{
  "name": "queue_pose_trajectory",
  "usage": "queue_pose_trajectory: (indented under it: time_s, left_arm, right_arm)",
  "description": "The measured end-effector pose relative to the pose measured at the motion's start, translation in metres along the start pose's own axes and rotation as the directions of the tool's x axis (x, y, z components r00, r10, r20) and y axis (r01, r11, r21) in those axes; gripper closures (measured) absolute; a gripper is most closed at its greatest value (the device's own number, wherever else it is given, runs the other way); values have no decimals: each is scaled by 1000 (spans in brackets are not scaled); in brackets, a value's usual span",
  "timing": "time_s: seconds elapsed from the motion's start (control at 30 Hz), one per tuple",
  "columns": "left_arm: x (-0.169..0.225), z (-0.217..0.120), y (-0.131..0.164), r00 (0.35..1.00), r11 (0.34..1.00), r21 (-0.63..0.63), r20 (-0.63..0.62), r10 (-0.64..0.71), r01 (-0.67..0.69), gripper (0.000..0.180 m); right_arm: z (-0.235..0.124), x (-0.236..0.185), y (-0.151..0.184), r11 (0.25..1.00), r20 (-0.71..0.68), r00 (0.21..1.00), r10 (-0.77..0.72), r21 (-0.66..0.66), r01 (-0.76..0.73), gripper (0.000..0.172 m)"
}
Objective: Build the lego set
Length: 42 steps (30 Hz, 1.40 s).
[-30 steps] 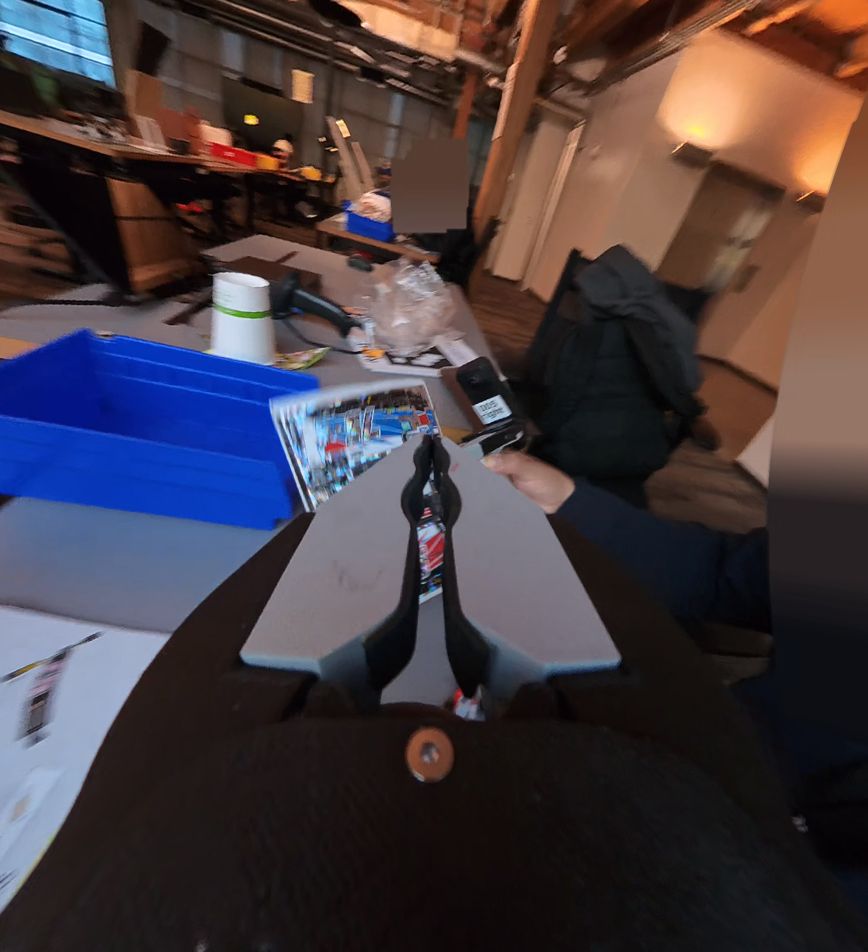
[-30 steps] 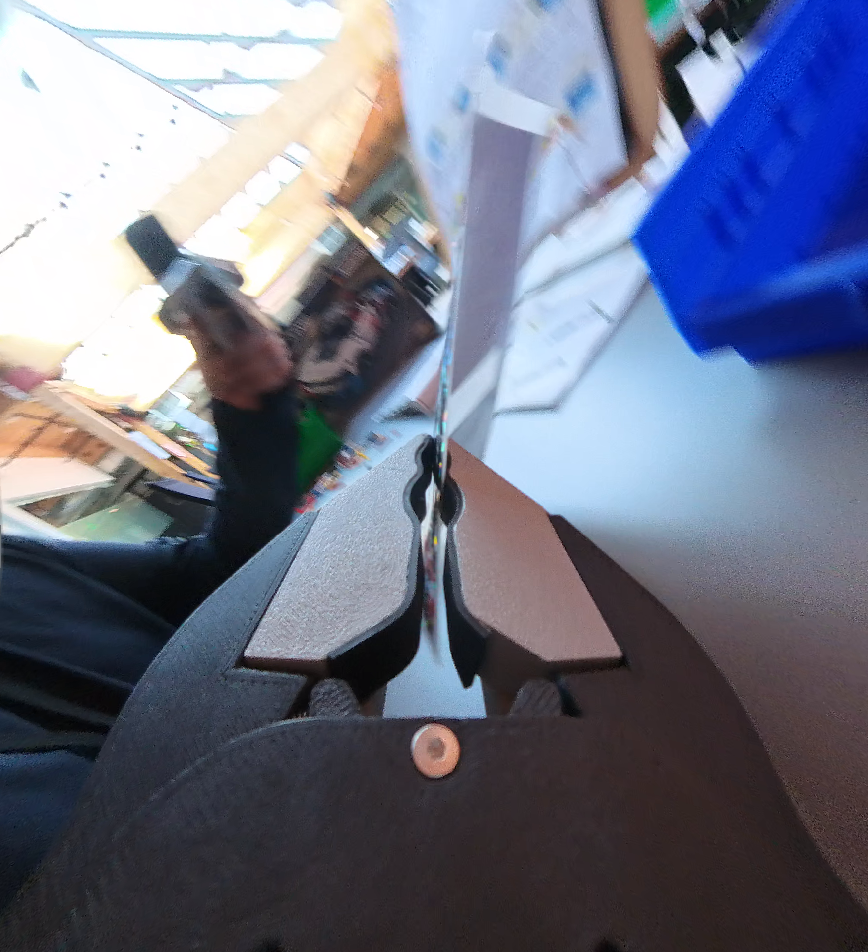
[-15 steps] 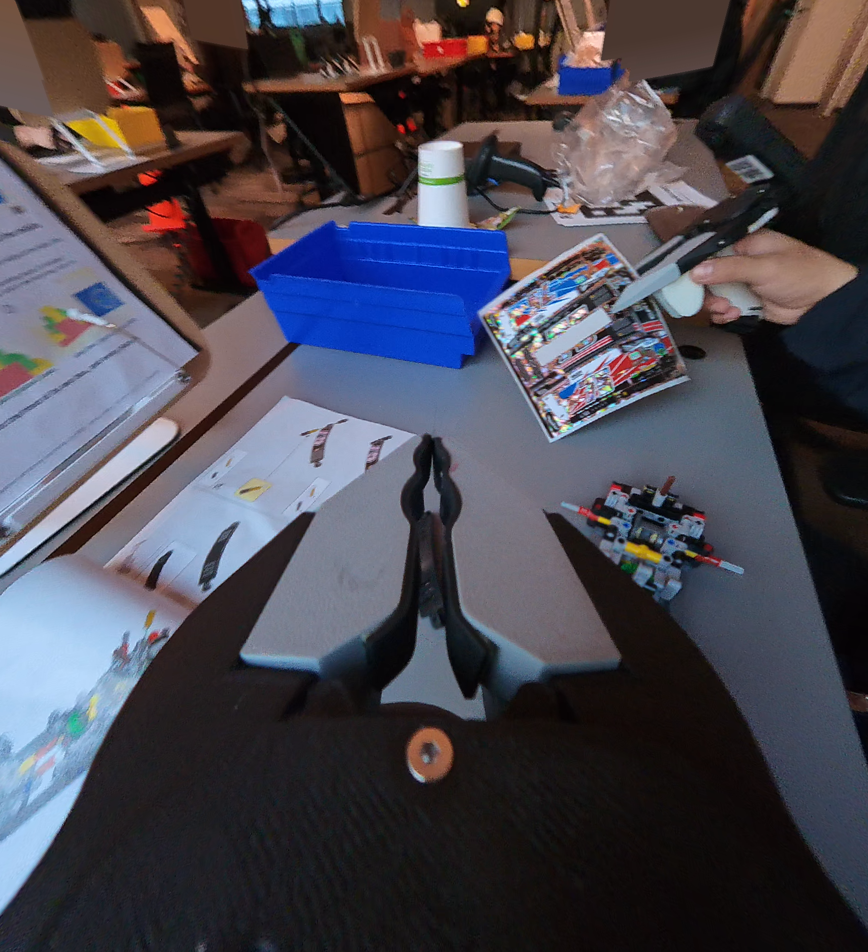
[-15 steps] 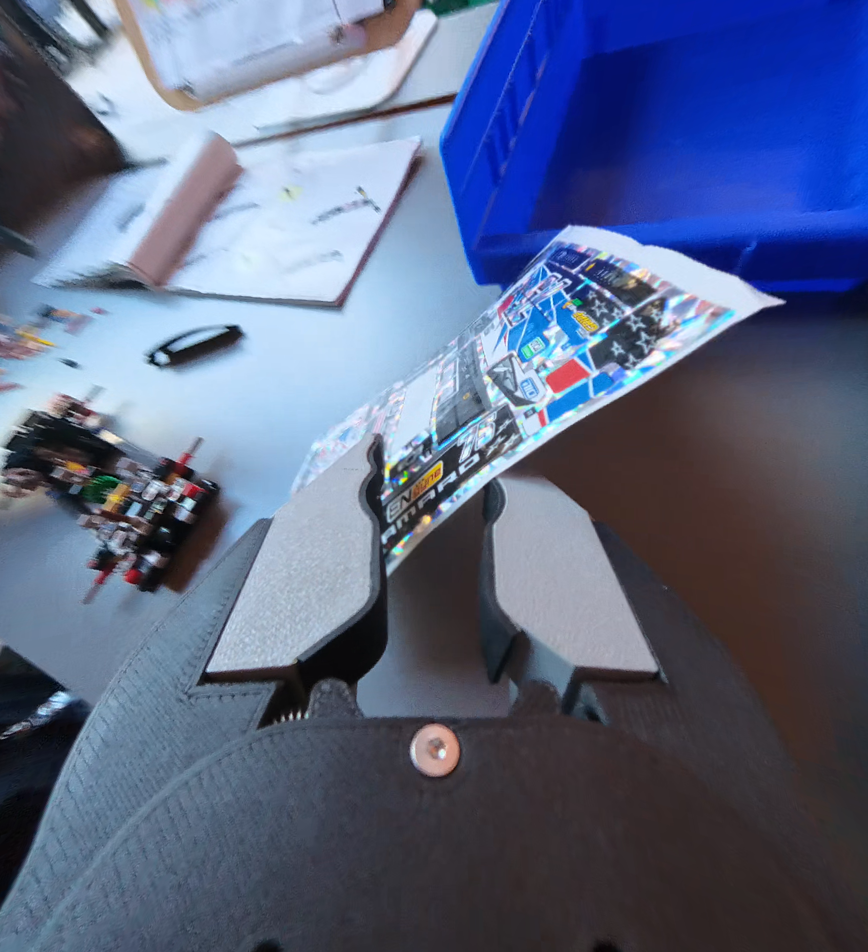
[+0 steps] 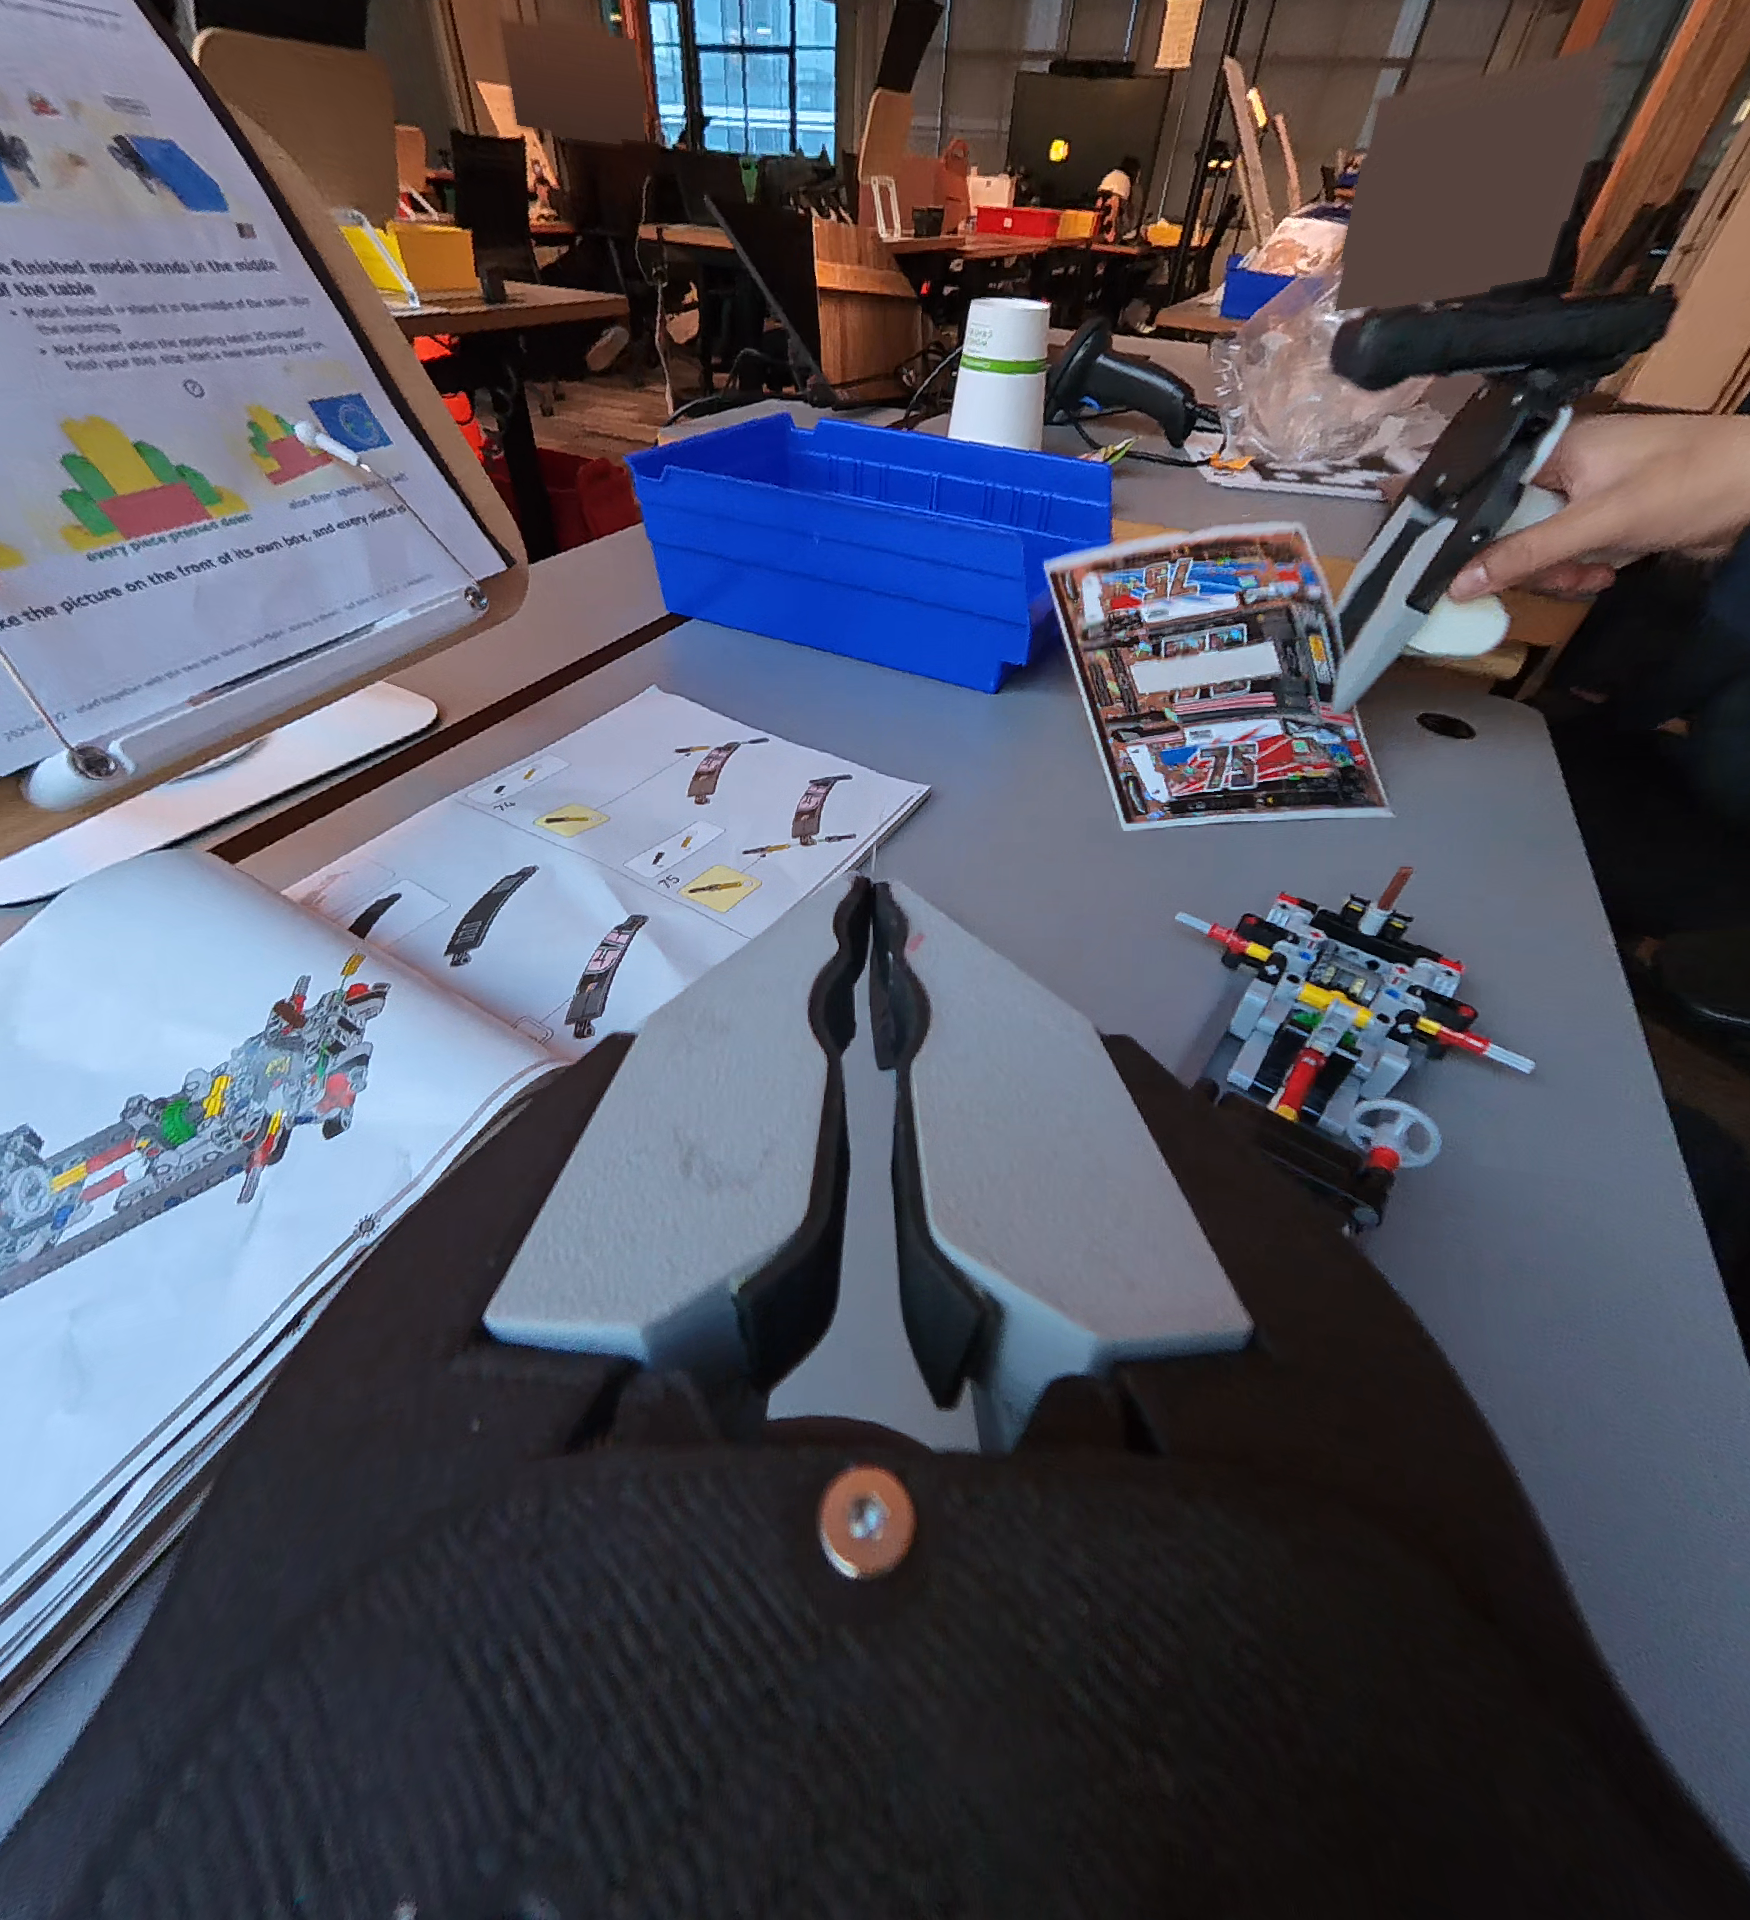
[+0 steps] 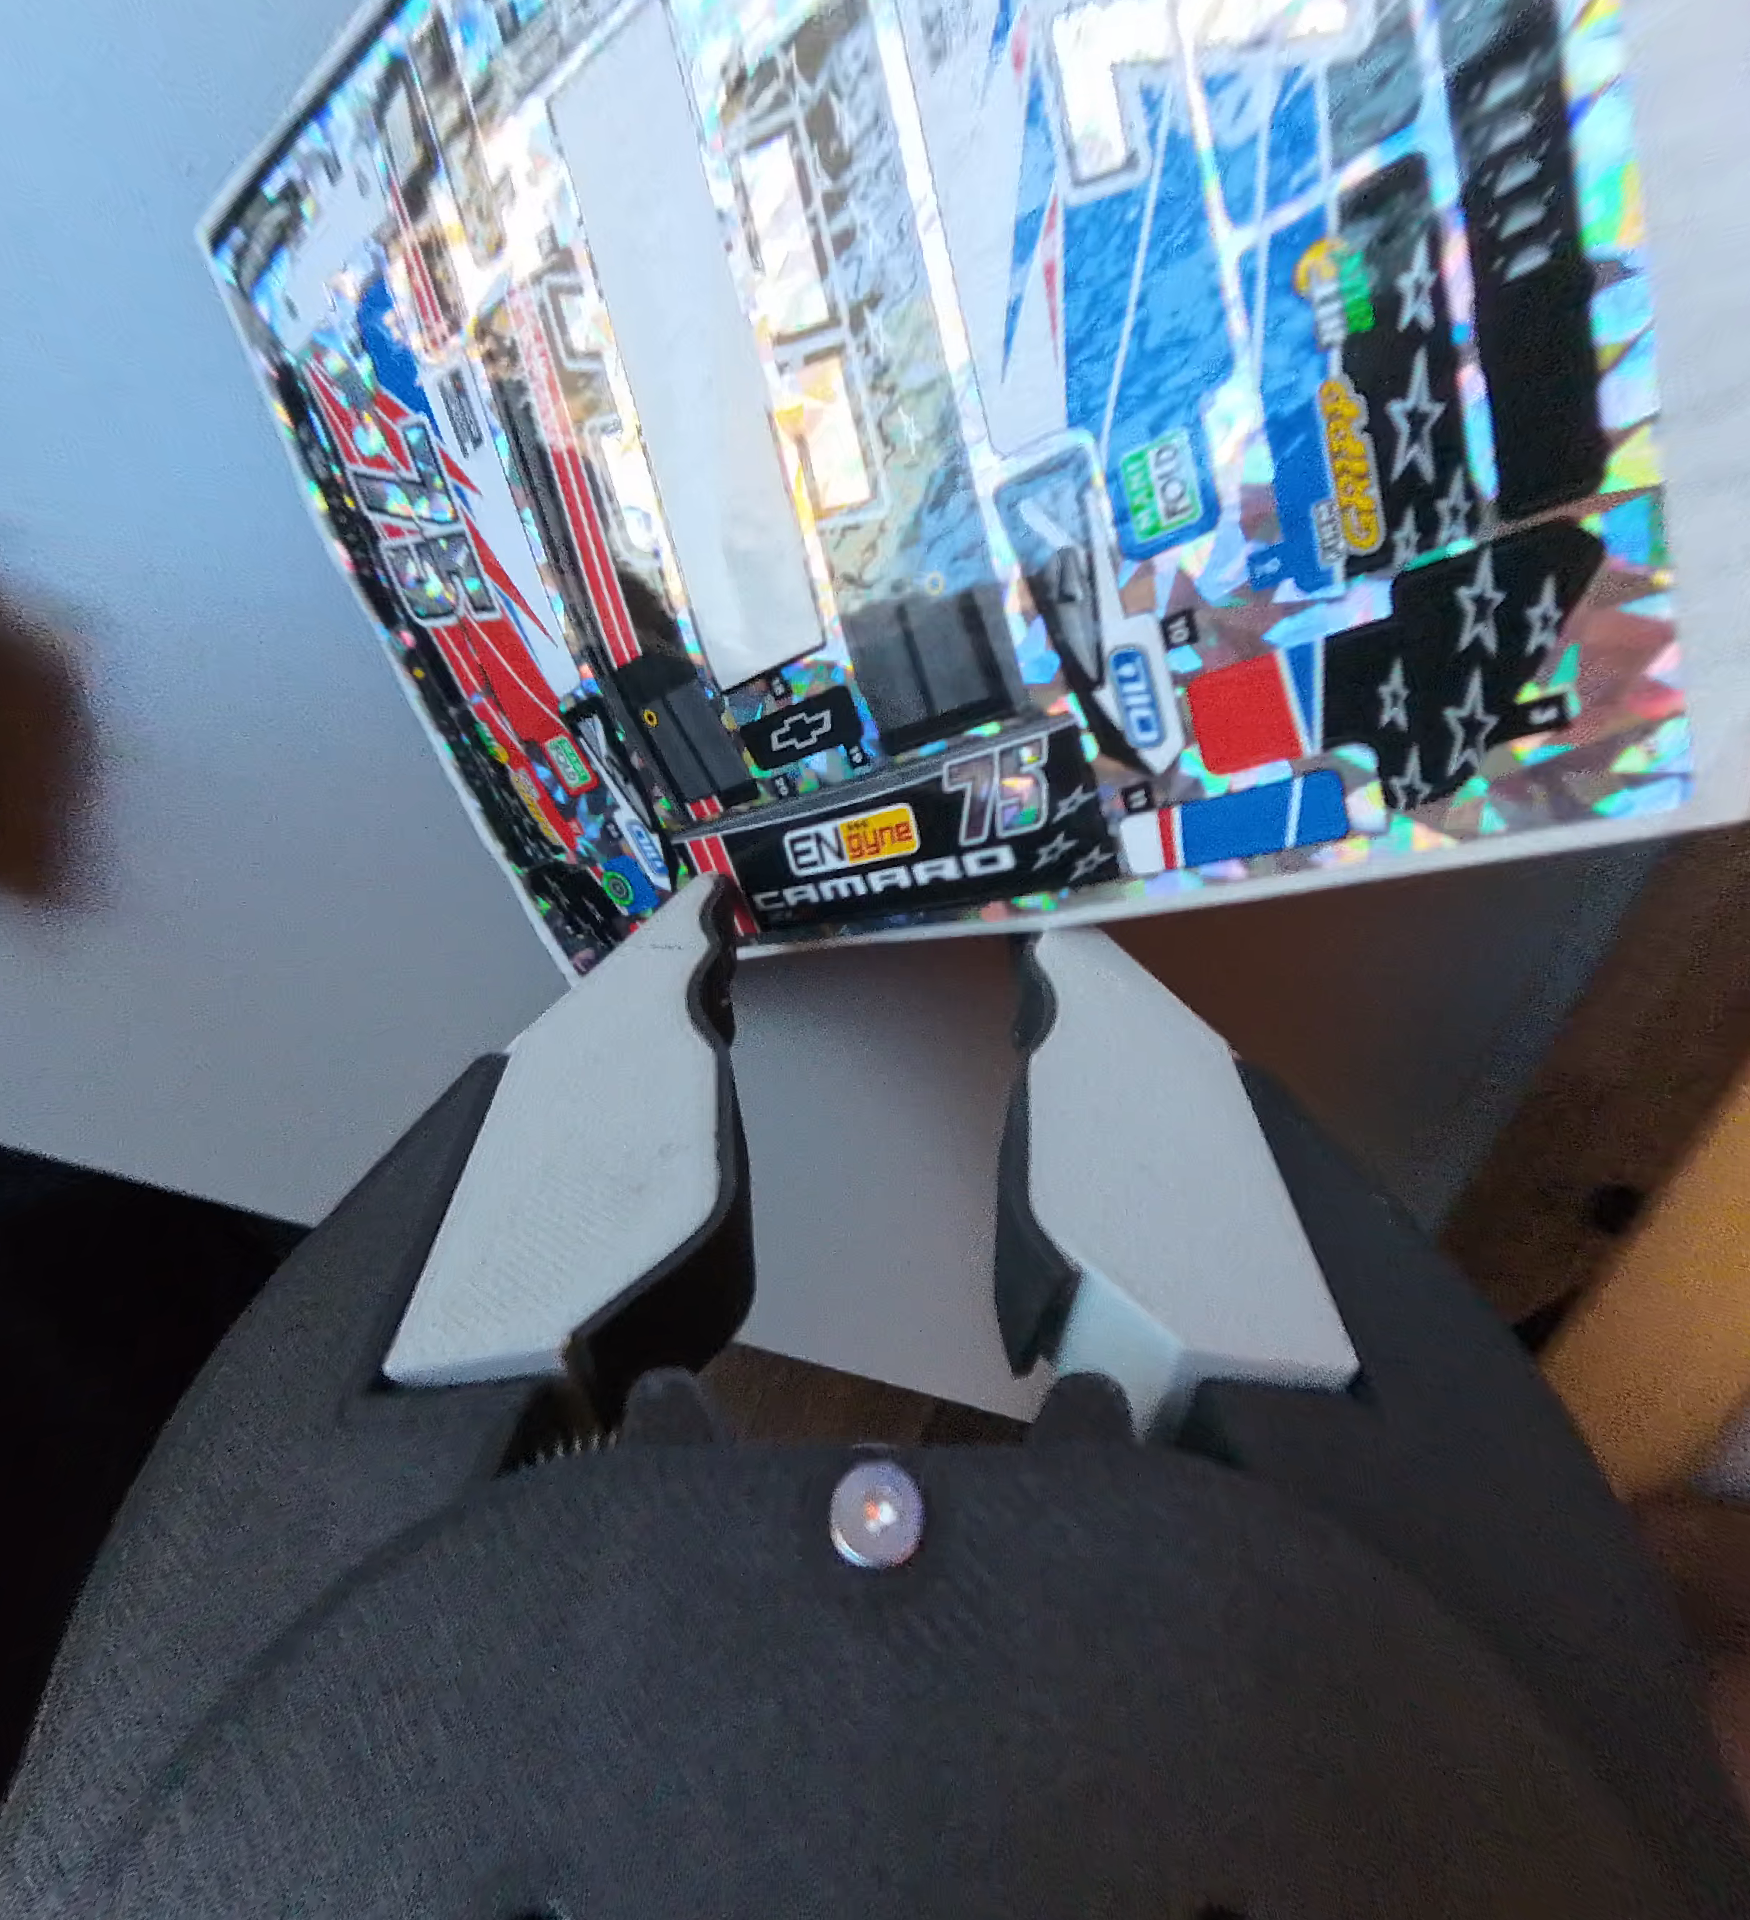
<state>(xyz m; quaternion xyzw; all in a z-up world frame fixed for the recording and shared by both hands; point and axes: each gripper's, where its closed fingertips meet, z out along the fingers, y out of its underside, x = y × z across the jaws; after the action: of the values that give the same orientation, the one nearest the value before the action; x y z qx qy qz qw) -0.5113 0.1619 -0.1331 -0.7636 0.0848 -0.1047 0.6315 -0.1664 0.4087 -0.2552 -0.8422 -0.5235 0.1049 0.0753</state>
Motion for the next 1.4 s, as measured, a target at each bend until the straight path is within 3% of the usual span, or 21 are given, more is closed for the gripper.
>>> queue_pose_trajectory:
  time_s: [0.07,0.13,0.23,0.33,0.43,0.57,0.67,0.8,0.9,0.97,1.03,1.13,1.23,1.4]
  left_arm:
    - [-1,0,1,1000,1000,-5,7,-1,1,180]
    - [-3,0,3,1000,1000,-12,15,-1,1,180]
    - [-7,-1,5,999,999,-30,37,19,-18,180]
    - [-10,-4,4,998,999,-25,44,41,-40,180]
    - [-9,-6,1,998,998,-1,31,61,-61,180]
    - [2,-2,1,993,993,30,-10,114,-114,180]
    - [17,3,0,981,981,58,-43,189,-186,180]
    - [51,4,-7,911,910,107,-63,408,-400,180]
    - [78,10,-5,845,848,117,-90,527,-516,180]
    - [93,15,-6,832,843,131,-143,536,-521,180]
    - [102,18,-8,803,823,137,-181,567,-550,180]
    - [90,21,-4,763,776,86,-144,630,-625,180]
    - [77,20,-1,789,794,95,-97,607,-600,180]
    - [66,15,15,759,760,41,-41,649,-648,180]
  right_arm:
    - [11,0,15,994,31,999,23,-111,-19,120]
    - [8,19,27,982,-74,997,8,-185,-22,116]
    - [-8,19,14,993,-72,997,25,-116,-33,116]
    - [-19,22,10,991,-156,987,-40,-132,19,117]
    - [-26,-7,-29,989,-103,988,-118,73,126,120]
    - [-27,-80,-81,898,15,953,-303,340,280,139]
    - [-21,-146,-103,837,197,887,-417,465,290,142]
    - [-15,-214,-111,855,487,742,-461,467,225,139]
    - [-21,-245,-112,869,634,614,-471,455,198,135]
    - [-29,-260,-110,871,710,512,-483,451,196,135]
    - [-29,-263,-115,857,718,475,-508,476,197,133]
    - [-13,-255,-136,827,664,519,-539,535,173,131]
    - [10,-245,-159,796,584,593,-555,580,173,131]
    - [45,-229,-183,741,412,660,-628,576,346,129]
